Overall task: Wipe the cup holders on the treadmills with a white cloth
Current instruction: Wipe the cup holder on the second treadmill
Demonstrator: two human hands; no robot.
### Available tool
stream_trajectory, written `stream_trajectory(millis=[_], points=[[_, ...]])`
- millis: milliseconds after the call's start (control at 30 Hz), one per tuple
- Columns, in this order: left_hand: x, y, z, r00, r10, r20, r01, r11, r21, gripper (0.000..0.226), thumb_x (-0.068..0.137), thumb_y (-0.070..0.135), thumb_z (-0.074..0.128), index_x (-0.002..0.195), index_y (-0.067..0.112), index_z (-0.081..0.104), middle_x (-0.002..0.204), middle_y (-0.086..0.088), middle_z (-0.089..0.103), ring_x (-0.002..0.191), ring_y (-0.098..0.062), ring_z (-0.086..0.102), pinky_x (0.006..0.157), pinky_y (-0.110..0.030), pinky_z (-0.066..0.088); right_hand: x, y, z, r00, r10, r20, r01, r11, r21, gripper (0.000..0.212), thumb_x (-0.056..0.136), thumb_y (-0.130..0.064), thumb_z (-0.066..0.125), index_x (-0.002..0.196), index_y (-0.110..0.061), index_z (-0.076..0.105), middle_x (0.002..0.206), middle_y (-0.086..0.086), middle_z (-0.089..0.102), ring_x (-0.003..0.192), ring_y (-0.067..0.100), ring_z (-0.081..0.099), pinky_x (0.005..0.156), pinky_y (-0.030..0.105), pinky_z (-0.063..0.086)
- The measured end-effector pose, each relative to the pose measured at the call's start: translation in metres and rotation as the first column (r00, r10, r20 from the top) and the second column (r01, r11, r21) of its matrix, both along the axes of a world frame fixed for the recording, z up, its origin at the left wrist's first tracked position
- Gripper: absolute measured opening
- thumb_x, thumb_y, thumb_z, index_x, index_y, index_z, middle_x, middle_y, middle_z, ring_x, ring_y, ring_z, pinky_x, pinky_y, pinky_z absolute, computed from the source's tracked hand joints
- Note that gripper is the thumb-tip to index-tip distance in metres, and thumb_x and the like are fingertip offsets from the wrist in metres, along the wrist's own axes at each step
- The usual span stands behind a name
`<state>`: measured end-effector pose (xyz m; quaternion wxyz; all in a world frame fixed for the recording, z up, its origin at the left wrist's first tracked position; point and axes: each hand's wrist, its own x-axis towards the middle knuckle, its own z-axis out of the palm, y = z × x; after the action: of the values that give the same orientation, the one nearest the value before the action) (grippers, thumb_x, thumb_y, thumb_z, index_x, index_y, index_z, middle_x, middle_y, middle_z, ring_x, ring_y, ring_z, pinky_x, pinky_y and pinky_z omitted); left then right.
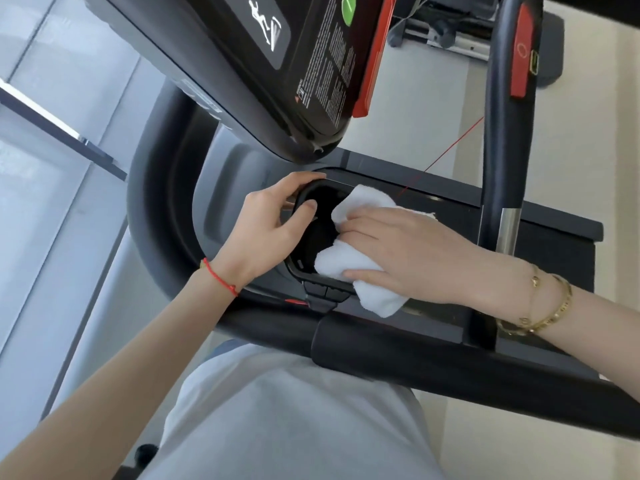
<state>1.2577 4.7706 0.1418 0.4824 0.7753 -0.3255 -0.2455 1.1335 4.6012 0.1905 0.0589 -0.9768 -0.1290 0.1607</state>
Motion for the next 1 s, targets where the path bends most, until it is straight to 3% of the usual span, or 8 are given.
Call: stream_trajectory(millis=[100,267,400,467,633,733,833,1000], points=[[0.0,0.002,-0.001,1.0,-0.007,0.002,0.007,1.0,0.008,0.039,0.096,0.009,0.055,0.133,0.02,0.059,0.113,0.008,0.071,0.107,0.0,0.063,0.091,-0.008,0.045,0.019,0.011,-0.004,0.993,0.058,-0.104,-0.071,0.99,-0.125,0.042,0.097,-0.05,0.031,0.092,-0.019,0.059,0.088,-0.005,0.055,0.1,0.018,0.052,0.078,0.029,0.035],[0.002,0.004,-0.004,0.999,-0.027,0.033,0.026,0.999,0.019,0.043,0.096,0.011,0.056,0.137,0.021,0.056,0.117,0.009,0.07,0.112,0.002,0.062,0.099,-0.011,0.044,0.041,0.022,-0.006,0.929,0.058,-0.366,-0.153,0.959,-0.237,0.045,0.1,-0.04,0.033,0.062,-0.018,0.042,0.064,-0.003,0.041,0.077,0.022,0.049,0.074,0.034,0.041],[0.002,0.006,-0.004,0.998,-0.036,0.047,0.036,0.999,0.012,0.043,0.096,0.011,0.057,0.138,0.02,0.055,0.116,0.012,0.069,0.111,0.003,0.062,0.101,-0.011,0.042,0.038,0.02,0.0,0.925,0.113,-0.362,-0.194,0.961,-0.195,0.042,0.1,-0.04,0.028,0.079,-0.016,0.056,0.063,-0.004,0.041,0.08,0.023,0.053,0.08,0.036,0.045],[0.002,0.007,-0.004,0.998,-0.045,0.042,0.045,0.999,0.012,0.044,0.096,0.011,0.057,0.14,0.021,0.054,0.118,0.014,0.068,0.112,0.003,0.061,0.103,-0.014,0.042,0.033,0.015,0.003,0.934,0.144,-0.327,-0.209,0.962,-0.174,0.045,0.1,-0.042,0.026,0.088,-0.015,0.06,0.068,-0.002,0.045,0.078,0.024,0.053,0.067,0.032,0.039],[0.001,0.008,-0.005,0.998,-0.054,0.032,0.053,0.998,0.033,0.046,0.097,0.018,0.055,0.142,0.026,0.051,0.118,0.011,0.069,0.103,-0.009,0.067,0.106,-0.022,0.044,0.017,0.003,0.012,0.961,0.199,-0.191,-0.208,0.978,-0.029,0.033,0.101,-0.036,0.025,0.087,-0.019,0.049,0.076,-0.005,0.048,0.086,0.019,0.049,0.066,0.029,0.024],[0.0,0.009,-0.007,0.998,-0.049,0.034,0.047,0.997,0.058,0.048,0.096,0.026,0.052,0.143,0.031,0.048,0.107,0.0,0.074,0.08,-0.029,0.07,0.105,-0.019,0.044,0.012,0.003,0.014,0.972,0.168,-0.165,-0.169,0.986,0.012,0.033,0.102,-0.037,0.026,0.083,-0.019,0.046,0.071,-0.008,0.039,0.083,0.016,0.039,0.073,0.025,0.021],[-0.001,0.01,-0.01,0.998,-0.041,0.052,0.036,0.996,0.082,0.048,0.097,0.03,0.05,0.144,0.032,0.046,0.098,-0.013,0.074,0.066,-0.025,0.066,0.104,-0.015,0.042,0.008,0.009,0.02,0.984,0.029,-0.176,-0.018,0.998,0.064,0.03,0.102,-0.033,0.026,0.083,-0.019,0.044,0.069,-0.008,0.038,0.079,0.018,0.04,0.078,0.029,0.031],[-0.005,0.01,-0.008,1.0,0.001,0.001,-0.001,0.999,0.054,0.044,0.1,0.038,0.041,0.143,0.032,0.048,0.094,-0.03,0.067,0.083,-0.045,0.065,0.089,-0.034,0.054,0.008,0.047,0.013,0.917,-0.311,-0.248,0.36,0.914,0.188,0.036,0.104,-0.041,0.022,0.086,-0.019,0.044,0.083,-0.004,0.051,0.079,0.017,0.05,0.073,0.031,0.032]])
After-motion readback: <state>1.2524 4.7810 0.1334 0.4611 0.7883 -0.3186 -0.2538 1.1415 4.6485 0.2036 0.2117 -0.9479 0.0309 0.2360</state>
